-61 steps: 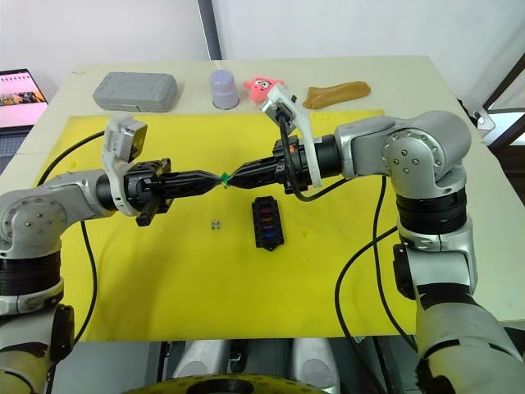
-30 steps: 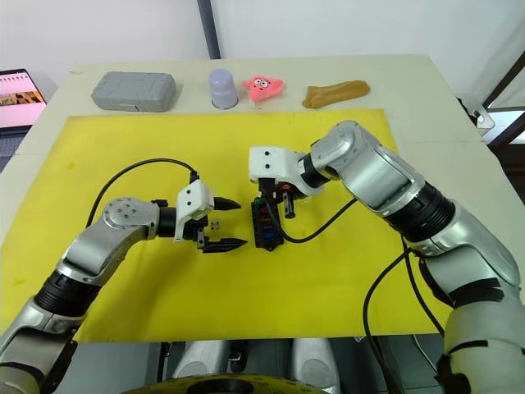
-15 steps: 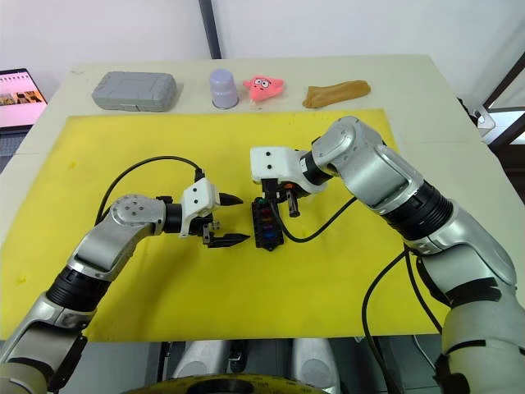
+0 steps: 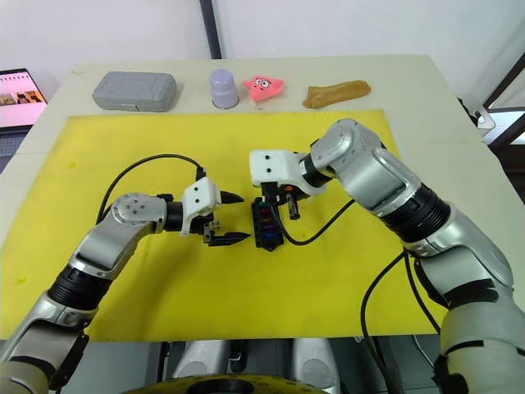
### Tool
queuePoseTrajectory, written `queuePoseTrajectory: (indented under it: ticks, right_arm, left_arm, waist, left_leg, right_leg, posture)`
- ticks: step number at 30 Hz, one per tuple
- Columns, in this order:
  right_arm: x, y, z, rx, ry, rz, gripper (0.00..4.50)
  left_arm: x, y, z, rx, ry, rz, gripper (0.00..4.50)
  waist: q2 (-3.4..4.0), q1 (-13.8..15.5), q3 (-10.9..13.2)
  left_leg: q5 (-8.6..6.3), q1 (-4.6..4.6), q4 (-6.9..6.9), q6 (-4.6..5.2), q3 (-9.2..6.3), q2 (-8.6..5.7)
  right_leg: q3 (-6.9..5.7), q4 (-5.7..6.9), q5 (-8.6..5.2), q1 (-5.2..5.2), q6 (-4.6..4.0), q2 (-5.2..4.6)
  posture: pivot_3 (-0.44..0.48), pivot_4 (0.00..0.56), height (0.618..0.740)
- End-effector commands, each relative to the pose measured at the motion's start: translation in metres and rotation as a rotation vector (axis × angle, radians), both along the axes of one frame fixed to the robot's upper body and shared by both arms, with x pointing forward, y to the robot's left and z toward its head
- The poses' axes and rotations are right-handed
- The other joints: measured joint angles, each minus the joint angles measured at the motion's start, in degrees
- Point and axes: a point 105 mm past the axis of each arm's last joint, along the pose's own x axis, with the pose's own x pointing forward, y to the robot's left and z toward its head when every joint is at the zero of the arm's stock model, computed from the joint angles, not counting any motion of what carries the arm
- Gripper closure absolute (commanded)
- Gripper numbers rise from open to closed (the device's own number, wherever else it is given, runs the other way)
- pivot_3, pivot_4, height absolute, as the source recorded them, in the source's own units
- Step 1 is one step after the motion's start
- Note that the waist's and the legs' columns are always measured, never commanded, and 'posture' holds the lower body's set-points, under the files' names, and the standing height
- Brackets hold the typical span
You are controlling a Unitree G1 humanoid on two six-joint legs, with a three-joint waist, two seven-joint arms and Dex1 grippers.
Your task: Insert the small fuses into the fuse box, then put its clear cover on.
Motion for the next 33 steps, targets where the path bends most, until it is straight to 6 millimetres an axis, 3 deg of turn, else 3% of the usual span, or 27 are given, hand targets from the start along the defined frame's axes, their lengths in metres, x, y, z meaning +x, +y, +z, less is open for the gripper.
queuePoseTrajectory:
  ticks: [1,27,33]
  right_arm:
    - [0.001,0.002,0.010,0.020,-0.042,0.018,4.50]
    - [0.011,-0.002,-0.014,-0.077,-0.041,0.002,4.50]
    - [0.010,0.000,-0.012,-0.059,-0.031,0.000,4.50]
  left_arm:
    - [0.001,-0.003,0.010,-0.016,-0.044,-0.013,0.05]
    - [-0.002,-0.010,0.009,-0.027,-0.047,-0.027,0.05]
    - [-0.002,-0.011,0.008,-0.027,-0.050,-0.027,0.05]
  waist:
    - [0.00,0.00,0.00]
    - [0.00,-0.01,-0.02]
    - [0.00,-0.02,-0.02]
  left_leg:
    - [0.00,0.00,0.00,0.00,0.00,0.00]
    - [0.02,0.03,0.04,-0.04,0.00,0.00]
    - [0.02,0.06,0.04,-0.04,0.00,0.00]
  right_leg:
    - [0.00,0.00,0.00,0.00,0.00,0.00]
    - [0.00,0.07,0.01,0.01,0.01,0.02]
    - [0.00,0.08,0.01,0.04,0.01,0.04]
  posture:
    - [0.000,0.150,0.731]
    - [0.000,0.150,0.731]
    - [0.000,0.150,0.731]
